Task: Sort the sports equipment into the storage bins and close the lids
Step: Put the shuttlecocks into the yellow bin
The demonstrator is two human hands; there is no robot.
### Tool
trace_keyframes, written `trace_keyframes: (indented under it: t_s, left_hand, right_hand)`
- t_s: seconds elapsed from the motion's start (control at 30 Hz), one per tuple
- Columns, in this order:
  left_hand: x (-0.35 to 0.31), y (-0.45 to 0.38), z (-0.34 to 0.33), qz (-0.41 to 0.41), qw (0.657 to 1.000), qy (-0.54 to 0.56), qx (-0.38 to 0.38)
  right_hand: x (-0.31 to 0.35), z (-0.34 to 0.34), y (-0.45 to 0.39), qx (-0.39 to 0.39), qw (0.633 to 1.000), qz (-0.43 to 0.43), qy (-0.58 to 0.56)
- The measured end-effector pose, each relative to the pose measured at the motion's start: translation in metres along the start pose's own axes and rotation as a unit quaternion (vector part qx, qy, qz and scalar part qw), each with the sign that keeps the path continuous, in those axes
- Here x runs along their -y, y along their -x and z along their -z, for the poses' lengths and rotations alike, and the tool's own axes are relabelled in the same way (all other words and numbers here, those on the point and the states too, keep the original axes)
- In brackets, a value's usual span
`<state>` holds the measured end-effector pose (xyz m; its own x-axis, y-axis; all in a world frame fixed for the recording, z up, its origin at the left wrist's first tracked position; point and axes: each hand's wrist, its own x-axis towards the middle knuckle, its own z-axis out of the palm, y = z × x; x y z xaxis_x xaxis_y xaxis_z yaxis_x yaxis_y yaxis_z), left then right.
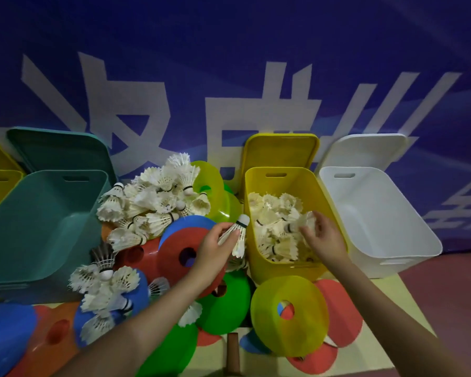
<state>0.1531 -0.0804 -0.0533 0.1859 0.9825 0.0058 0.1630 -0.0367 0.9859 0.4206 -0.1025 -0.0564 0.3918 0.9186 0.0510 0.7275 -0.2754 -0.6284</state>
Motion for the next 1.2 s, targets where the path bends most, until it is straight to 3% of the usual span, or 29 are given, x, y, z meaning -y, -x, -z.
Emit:
trace_keyframes:
  t_s: [0.1, 0.2, 0.4, 0.53, 0.63, 0.77, 0.83, 0.97, 1.1, 1.2]
  left_hand:
    - [-0.010, -0.011, -0.026, 0.003, 1.000, -0.005, 0.021]
    - [-0.015, -0.020, -0.050, -0.002, 0.999, -0.008, 0.039]
    - [-0.015, -0.039, -0.082, 0.006, 0.999, -0.033, 0.029]
    - [-0.013, -0.044, -0.092, -0.001, 0.998, -0.061, 0.019]
    - [-0.009, -0.044, -0.098, -0.015, 0.996, -0.090, 0.017]
    - [-0.010, -0.050, -0.107, -0.024, 0.989, -0.143, 0.019]
    - [-0.009, -0.058, -0.114, -0.016, 0.985, -0.171, 0.015]
    - [-0.001, -0.076, -0.130, -0.018, 0.964, -0.263, 0.043]
    - [0.019, -0.085, -0.145, 0.019, 0.940, -0.327, 0.095]
    - [0.036, -0.091, -0.147, 0.085, 0.896, -0.416, 0.127]
  right_hand:
    - [-0.028, 0.020, -0.024, 0.100, 0.985, 0.014, 0.139]
    - [-0.035, 0.022, -0.036, 0.213, 0.946, 0.080, 0.230]
    - [-0.046, -0.006, -0.057, 0.341, 0.884, 0.099, 0.304]
    - [-0.055, -0.017, -0.069, 0.292, 0.882, 0.142, 0.343]
    - [-0.055, -0.012, -0.074, 0.215, 0.905, 0.198, 0.309]
    - [-0.063, 0.009, -0.084, 0.044, 0.940, 0.257, 0.218]
    - [-0.070, 0.019, -0.089, -0.028, 0.964, 0.208, 0.162]
    - [-0.084, 0.021, -0.089, 0.029, 0.998, 0.046, 0.012]
    - [-0.088, 0.021, -0.088, 0.063, 0.996, 0.036, -0.043]
    - [-0.089, 0.019, -0.088, 0.052, 0.996, 0.023, -0.069]
